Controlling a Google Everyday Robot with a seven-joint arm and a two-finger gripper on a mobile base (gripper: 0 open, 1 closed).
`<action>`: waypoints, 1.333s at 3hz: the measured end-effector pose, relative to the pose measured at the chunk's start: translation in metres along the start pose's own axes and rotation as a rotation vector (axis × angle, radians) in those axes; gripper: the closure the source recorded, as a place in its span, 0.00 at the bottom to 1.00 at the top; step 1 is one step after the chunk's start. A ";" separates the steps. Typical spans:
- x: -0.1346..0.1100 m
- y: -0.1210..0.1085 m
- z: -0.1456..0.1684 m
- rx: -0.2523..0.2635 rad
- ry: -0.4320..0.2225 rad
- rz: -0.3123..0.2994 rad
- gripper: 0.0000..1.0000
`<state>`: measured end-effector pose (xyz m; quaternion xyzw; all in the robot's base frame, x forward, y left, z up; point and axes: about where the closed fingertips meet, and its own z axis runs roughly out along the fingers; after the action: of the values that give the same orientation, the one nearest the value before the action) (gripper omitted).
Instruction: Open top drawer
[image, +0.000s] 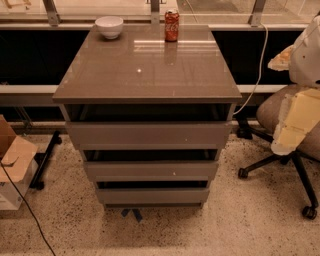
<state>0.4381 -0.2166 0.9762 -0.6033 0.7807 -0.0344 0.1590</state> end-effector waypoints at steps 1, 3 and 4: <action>0.000 0.000 0.000 0.000 0.000 0.000 0.00; -0.006 0.001 0.018 0.035 -0.195 -0.047 0.00; -0.014 -0.003 0.035 0.061 -0.286 -0.072 0.00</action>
Offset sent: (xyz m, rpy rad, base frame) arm 0.0020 0.0070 -0.0147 0.1674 -0.0872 0.0992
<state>0.4540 -0.1989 0.9463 -0.6246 0.7265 0.0225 0.2856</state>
